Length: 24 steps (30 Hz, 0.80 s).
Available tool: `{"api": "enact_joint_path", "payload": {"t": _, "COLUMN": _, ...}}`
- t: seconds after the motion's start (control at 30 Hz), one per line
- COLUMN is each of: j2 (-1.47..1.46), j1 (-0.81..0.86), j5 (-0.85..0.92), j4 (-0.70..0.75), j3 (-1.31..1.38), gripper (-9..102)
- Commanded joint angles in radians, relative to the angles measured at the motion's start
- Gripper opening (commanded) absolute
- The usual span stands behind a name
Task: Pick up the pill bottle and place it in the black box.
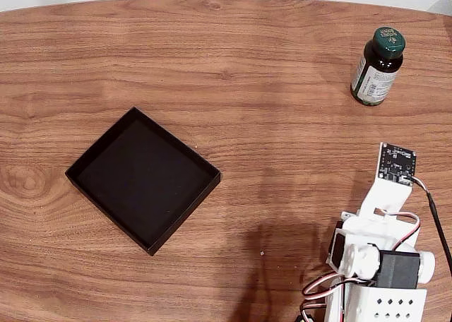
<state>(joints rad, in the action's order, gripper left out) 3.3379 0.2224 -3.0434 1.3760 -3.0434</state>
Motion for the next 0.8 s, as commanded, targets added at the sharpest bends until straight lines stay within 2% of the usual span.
{"api": "enact_joint_path", "payload": {"t": 0.0, "j2": -0.002, "j1": -0.086, "j5": 0.067, "j4": 0.137, "j3": 0.014, "gripper": 5}}
{"api": "enact_joint_path", "payload": {"t": 0.3, "j2": -0.002, "j1": -0.086, "j5": 0.06, "j4": 0.137, "j3": 0.014, "gripper": 6}}
{"api": "enact_joint_path", "payload": {"t": 0.43, "j2": -0.002, "j1": -0.084, "j5": -0.014, "j4": 0.127, "j3": 0.014, "gripper": 10}}
{"api": "enact_joint_path", "payload": {"t": 0.67, "j2": -0.015, "j1": -0.052, "j5": 0.066, "j4": -0.123, "j3": 0.015, "gripper": 21}}
{"api": "enact_joint_path", "payload": {"t": 0.77, "j2": -0.031, "j1": -0.041, "j5": 0.034, "j4": -0.221, "j3": 0.015, "gripper": 25}}
